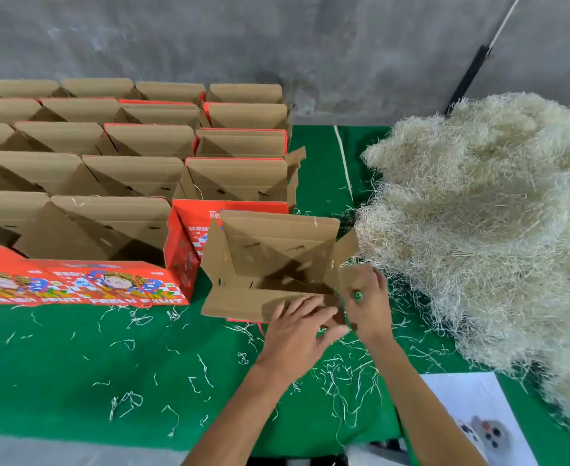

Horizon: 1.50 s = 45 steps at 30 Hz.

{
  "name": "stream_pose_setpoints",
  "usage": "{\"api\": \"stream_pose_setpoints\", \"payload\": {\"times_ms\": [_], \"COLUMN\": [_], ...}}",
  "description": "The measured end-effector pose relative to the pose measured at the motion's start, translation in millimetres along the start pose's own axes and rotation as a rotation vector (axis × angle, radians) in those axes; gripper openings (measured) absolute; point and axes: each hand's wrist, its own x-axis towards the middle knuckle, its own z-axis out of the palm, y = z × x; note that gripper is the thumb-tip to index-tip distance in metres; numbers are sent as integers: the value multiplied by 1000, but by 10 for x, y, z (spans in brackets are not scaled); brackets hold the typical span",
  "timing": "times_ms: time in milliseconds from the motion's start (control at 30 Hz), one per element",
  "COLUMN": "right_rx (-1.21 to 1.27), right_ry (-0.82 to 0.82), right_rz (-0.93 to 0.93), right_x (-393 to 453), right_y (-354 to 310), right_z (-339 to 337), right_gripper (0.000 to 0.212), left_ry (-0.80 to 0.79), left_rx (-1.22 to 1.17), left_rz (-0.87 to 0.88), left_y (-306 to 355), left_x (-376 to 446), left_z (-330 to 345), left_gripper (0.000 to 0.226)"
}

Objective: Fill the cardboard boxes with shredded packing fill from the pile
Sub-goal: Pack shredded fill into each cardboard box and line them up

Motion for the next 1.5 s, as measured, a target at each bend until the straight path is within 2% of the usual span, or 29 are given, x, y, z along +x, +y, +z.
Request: {"api": "stream_pose_setpoints", "payload": {"times_ms": [67,167,233,300,333,433,533,600,667,767,833,933,1033,1100,1200,1300,1367,1500], "right_rx": [-313,-561,-646,-642,-649,-747,-755,-634,-255,365,496,547,539,525,411,225,81,-304], "right_ry": [15,108,127,126,126,72,-87,-225,-345,-428,-419,-316,-194,-109,21,154,244,571], "right_rz": [-66,-238,-232,-184,-193,-203,7,12,44,370,436,432,378,326,186,61,16,-44], "right_x": [41,73,102,133,146,232,424,502,512,447,469,531,661,772,882,1055,1259,1687], "right_y": [-14,-75,-103,-123,-131,-137,-50,66,109,6,-34,-92,-54,55,180,375,534,824], "right_z": [75,170,202,207,210,216,208,281,356,390,407,262,-57,-323,-767,-1277,-1637,-2315], "right_gripper": [57,60,66,86,93,96,83,70,57,47,47,52,37,33,43,48,57,66], "left_ry": [-82,-77,-95,-144,-163,-135,-93,-60,-60,-140,-184,-86,39,15,-45,-100,-123,-188], "left_rx": [-29,51,104,147,163,184,214,255,276,165,-17,-180,-307,-370,-434,-495,-499,-590], "left_rz": [-54,-148,-204,-234,-234,-214,-215,-211,-215,-278,-300,-172,-55,-5,61,120,149,49], "left_y": [-73,-222,-316,-405,-445,-534,-554,-550,-541,-468,-329,-35,195,361,641,1009,1309,2084], "left_x": [-20,24,137,266,327,466,562,601,630,734,876,1074,1240,1401,1674,2015,2274,2775], "left_z": [83,161,167,175,178,212,243,258,253,235,199,170,141,155,228,291,318,368], "left_gripper": [56,58,71,84,83,59,43,33,29,36,44,41,33,38,47,60,61,72]}}
